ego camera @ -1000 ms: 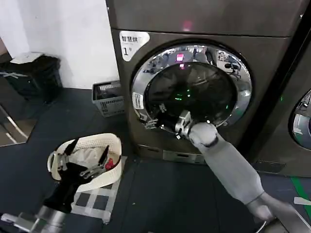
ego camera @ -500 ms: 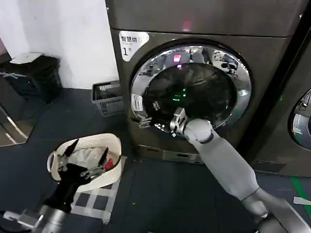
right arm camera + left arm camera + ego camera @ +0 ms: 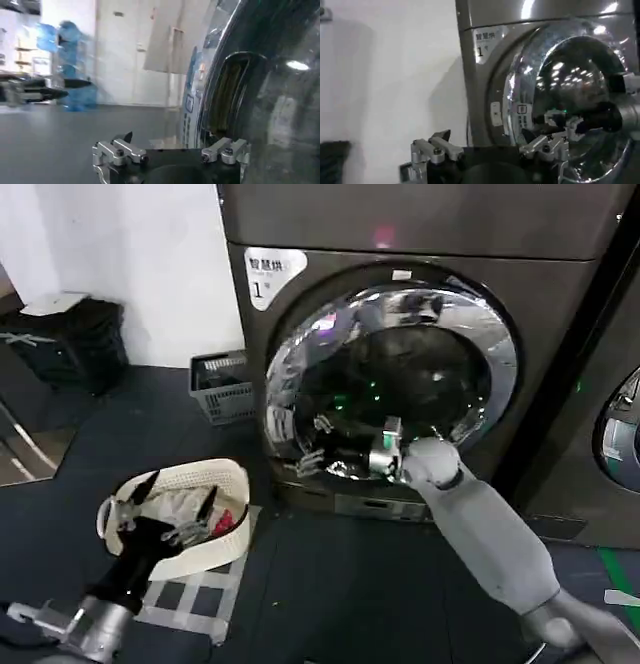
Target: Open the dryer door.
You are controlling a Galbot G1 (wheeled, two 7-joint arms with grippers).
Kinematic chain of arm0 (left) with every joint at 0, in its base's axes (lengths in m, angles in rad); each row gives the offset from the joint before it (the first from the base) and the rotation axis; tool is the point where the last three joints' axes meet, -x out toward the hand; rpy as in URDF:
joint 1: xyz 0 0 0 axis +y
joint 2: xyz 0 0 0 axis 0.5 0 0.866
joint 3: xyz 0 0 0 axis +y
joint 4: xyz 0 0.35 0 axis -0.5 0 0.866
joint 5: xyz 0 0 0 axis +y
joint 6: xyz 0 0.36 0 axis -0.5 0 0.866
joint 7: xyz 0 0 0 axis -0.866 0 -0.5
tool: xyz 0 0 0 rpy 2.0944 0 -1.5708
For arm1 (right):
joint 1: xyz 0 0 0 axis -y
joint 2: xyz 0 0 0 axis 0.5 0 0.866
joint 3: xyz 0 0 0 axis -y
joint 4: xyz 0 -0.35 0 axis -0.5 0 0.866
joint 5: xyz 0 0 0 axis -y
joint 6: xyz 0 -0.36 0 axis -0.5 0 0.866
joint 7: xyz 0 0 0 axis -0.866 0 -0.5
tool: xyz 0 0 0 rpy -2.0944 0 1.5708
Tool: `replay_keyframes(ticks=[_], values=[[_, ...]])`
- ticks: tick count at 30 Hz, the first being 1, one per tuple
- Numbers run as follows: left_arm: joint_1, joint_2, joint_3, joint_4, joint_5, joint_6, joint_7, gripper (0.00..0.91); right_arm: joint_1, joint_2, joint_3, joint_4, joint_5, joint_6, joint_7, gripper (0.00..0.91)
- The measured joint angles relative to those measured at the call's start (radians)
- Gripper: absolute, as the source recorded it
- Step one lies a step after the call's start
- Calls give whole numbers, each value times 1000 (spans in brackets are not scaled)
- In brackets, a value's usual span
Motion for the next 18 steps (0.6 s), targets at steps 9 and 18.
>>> replay_keyframes(ticks=[9,18], values=[[-24,43,-36,65,-109,-44,74,907,-60,-42,50,69,41,13,-106,907],[-96,124,-33,142,-234,2,101,907,-135,-96,101,124,59,24,-242,907]])
